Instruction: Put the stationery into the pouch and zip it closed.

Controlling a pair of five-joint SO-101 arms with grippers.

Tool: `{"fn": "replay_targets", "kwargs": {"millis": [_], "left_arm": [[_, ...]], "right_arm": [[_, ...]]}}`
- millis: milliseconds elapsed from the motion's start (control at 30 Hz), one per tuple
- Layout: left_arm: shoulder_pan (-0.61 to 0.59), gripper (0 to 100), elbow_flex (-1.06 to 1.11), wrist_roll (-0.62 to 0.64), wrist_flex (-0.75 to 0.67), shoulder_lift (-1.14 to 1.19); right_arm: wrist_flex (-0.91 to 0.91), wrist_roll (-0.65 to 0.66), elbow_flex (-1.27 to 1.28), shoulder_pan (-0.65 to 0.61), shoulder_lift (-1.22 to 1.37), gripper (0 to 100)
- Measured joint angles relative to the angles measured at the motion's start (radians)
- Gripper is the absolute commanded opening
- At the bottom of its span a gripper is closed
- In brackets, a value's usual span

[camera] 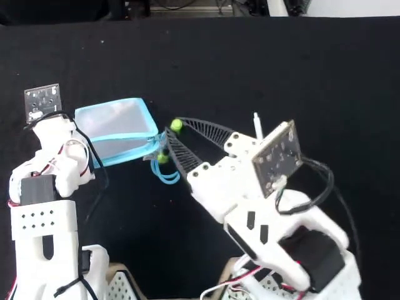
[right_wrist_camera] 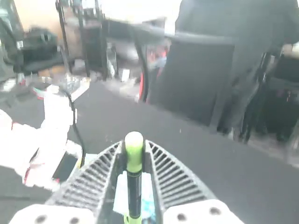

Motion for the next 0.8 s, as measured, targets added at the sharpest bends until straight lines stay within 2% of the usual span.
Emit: {"fn": "replay_targets", "kwargs": {"millis": [267, 500, 800], "left_arm": [[0.0, 4, 0.0, 0.0, 0.0, 0.0], [0.0, 4, 0.0, 0.0, 0.0, 0.0], [0.0, 4, 0.0, 0.0, 0.0, 0.0]], "right_arm": [[-0.149, 0.0, 0.075, -0.006, -0.012, 1.2], [-0.215, 0.0, 0.121, -0.077, -0.012, 1.2], [-0.428, 0.13, 0.336, -0.081, -0.012, 1.2]]}}
